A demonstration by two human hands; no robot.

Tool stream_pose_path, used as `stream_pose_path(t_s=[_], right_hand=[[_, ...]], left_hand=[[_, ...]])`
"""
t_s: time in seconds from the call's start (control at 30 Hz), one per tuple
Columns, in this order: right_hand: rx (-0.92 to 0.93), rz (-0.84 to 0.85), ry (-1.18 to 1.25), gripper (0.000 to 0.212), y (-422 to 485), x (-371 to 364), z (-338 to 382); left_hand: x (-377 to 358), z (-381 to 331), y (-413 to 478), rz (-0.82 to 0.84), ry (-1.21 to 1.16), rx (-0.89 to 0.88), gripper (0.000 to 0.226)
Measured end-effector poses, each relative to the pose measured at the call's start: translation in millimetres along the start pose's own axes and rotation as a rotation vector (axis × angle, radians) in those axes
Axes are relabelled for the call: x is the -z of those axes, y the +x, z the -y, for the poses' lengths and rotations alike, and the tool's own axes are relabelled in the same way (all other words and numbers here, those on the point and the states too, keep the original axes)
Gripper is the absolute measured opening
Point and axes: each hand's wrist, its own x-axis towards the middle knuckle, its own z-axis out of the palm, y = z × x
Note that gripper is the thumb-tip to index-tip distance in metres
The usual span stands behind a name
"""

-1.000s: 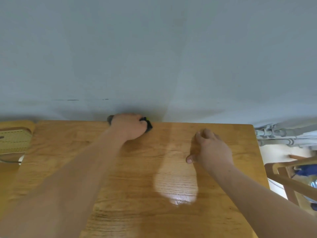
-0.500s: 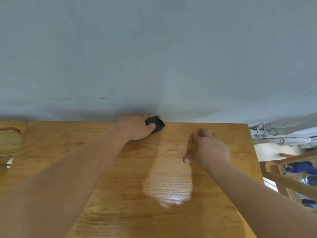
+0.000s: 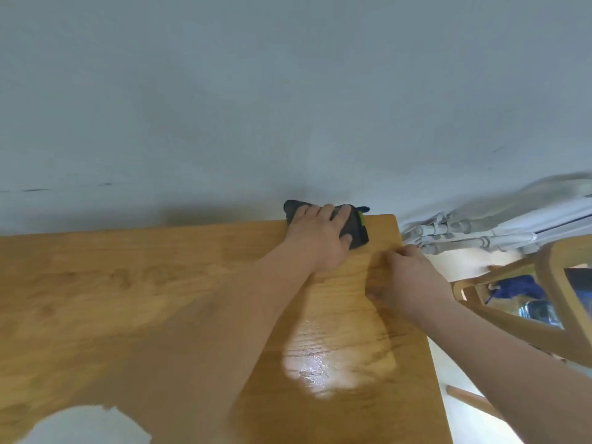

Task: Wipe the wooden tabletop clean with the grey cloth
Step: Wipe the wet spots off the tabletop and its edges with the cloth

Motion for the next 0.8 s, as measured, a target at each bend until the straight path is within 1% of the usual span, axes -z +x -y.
stream_pose_path(t_s=[0.07,0.1,0.2,0.3,0.33,0.4,0.47,0.53,0.57,0.6,0.67,0.73,0.8], right_hand=[[-0.012,-0.029,-0.039,0.067,4.3,-5.7,-1.7],[-0.010,-0.046,-0.034,0.066,7.1,-6.5,-3.1],[0.022,-0.092,-0.009,0.062,11.1,-7.7,-10.7],[0.060,-0.112,0.021,0.069,10.2,-14.9,-18.0],[0.072,-0.116,0.053,0.071,8.9,-16.8,-21.2],[0.095,-0.123,0.166,0.069,6.9,-17.3,-31.7],[0.125,-0.091,0.369,0.068,6.4,-16.1,-48.4],[0.129,-0.015,0.726,0.068,2.8,-16.4,-69.7],[0.124,0.001,0.883,0.064,-0.9,-18.0,-79.0],[0.096,-0.016,0.977,0.058,-5.8,-21.1,-88.2],[-0.021,-0.096,1.050,0.047,-17.6,-29.5,-104.0],[-0.124,-0.164,1.075,0.041,-29.7,-36.7,-114.7],[-0.183,-0.175,1.120,0.038,-42.6,-43.4,-122.9]], left_hand=[[7.6,24.4,-1.8,0.052,-0.004,-0.026,0.070],[12.0,39.8,-4.3,0.076,-0.007,-0.005,0.070],[16.2,77.1,-20.4,0.125,0.019,0.141,0.067],[9.5,71.5,-25.5,0.084,0.076,0.264,0.059],[7.9,61.2,-20.4,0.059,0.082,0.295,0.056],[8.2,33.5,-3.4,0.048,0.057,0.313,0.054],[8.1,-2.2,19.5,0.065,0.046,0.264,0.055],[7.7,-45.2,43.8,0.076,0.071,0.194,0.056],[8.1,-65.4,53.8,0.073,0.085,0.155,0.056],[8.0,-83.5,62.0,0.068,0.104,0.114,0.056],[6.8,-109.8,72.1,0.080,0.175,0.025,0.056],[5.7,-122.2,73.7,0.116,0.303,-0.065,0.055],[7.4,-132.8,67.7,0.138,0.436,-0.123,0.054]])
